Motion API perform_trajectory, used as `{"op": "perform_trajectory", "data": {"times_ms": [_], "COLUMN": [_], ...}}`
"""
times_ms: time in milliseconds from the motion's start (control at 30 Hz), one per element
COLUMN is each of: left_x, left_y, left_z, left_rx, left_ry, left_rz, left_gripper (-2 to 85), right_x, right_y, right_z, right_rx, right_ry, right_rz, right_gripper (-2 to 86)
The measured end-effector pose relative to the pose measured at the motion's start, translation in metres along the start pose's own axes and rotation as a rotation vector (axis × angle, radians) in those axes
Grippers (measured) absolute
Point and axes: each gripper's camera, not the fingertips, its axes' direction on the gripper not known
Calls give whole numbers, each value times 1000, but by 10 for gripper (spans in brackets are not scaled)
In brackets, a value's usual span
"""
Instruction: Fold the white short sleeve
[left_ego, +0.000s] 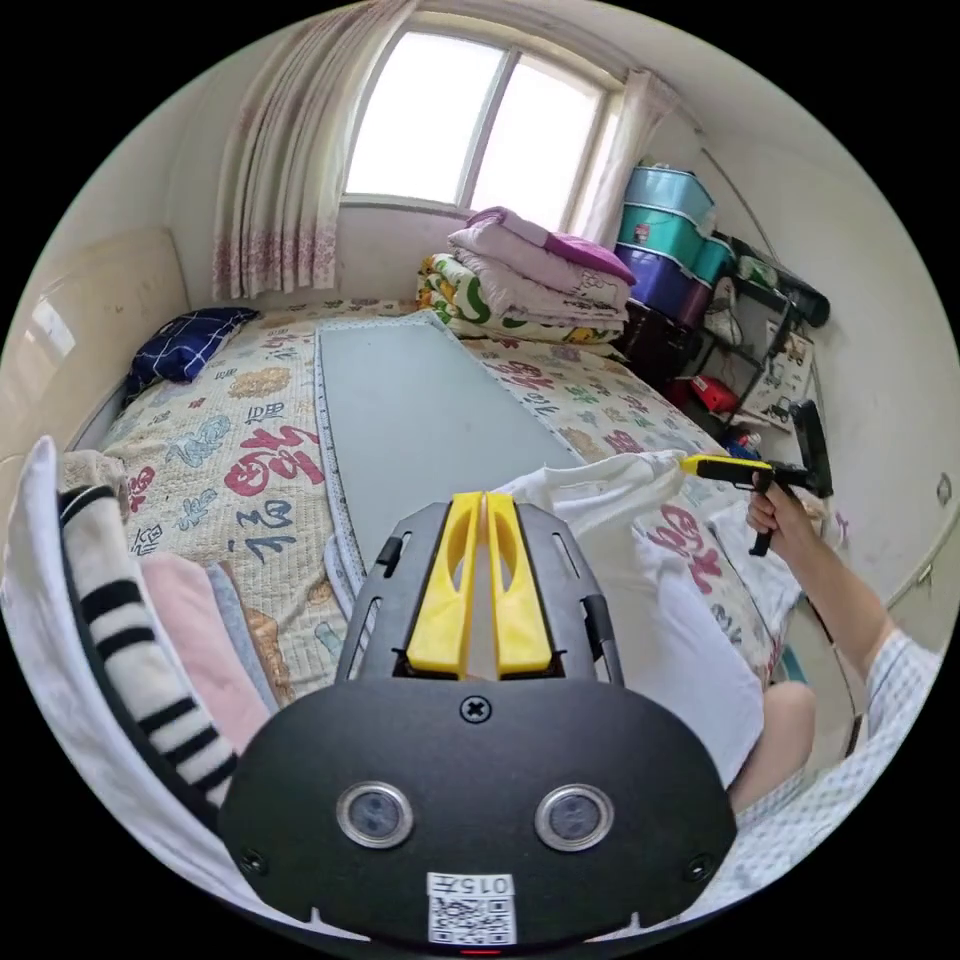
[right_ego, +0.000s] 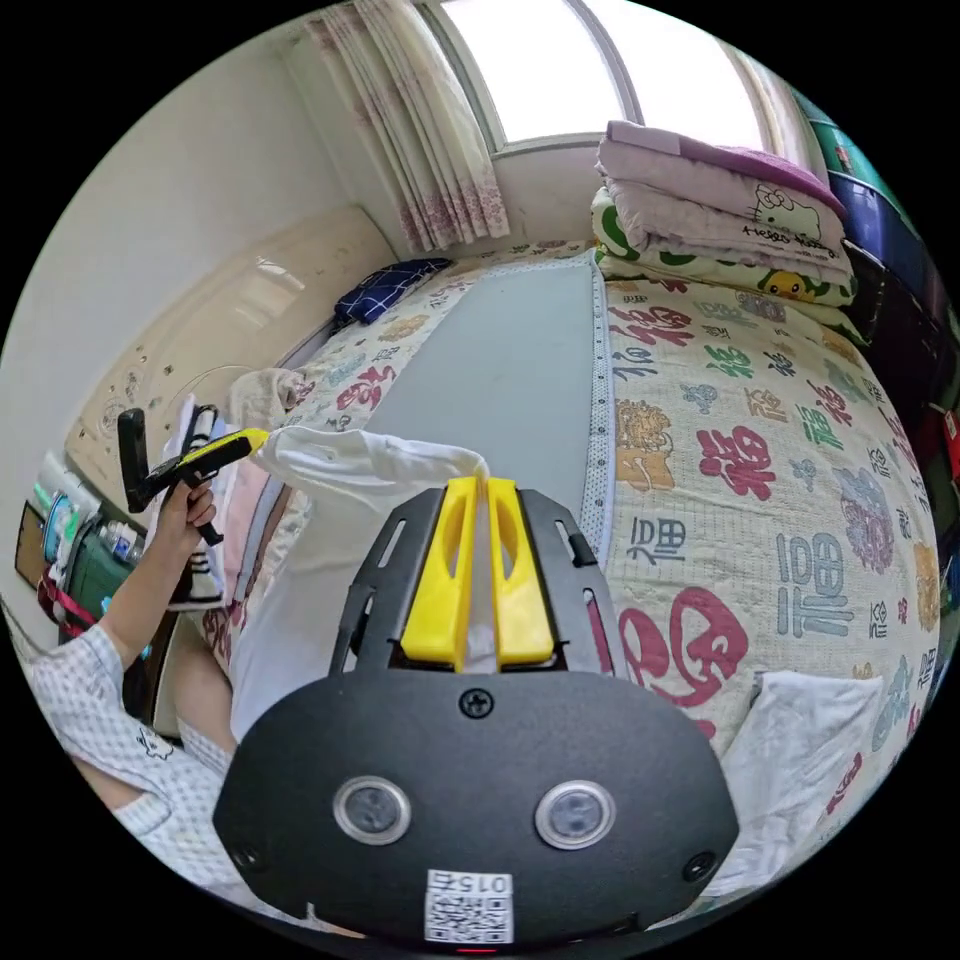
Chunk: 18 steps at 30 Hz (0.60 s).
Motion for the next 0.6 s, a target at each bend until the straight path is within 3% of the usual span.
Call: {"op": "perform_trajectory", "data": {"times_ms": [167,367,600], "left_x": [113,211,273], "left_y": [116,257,304], "left_z": [-101,-92,-75], "left_rx": [-101,-349,-427], "left_ry": [198,391,343], "left_rz": [308,514,584], "left_gripper": [-4,-4,-5], "right_x": [-41,-67,-69], "right_y": [156,325,386], "right_z": [-117,-145,-171], "right_rx": [-48,-344,-403], "right_ry": [-152,-246,-203], "right_rz": [-167,-257,-266], "right_gripper": [7,2,-4]}}
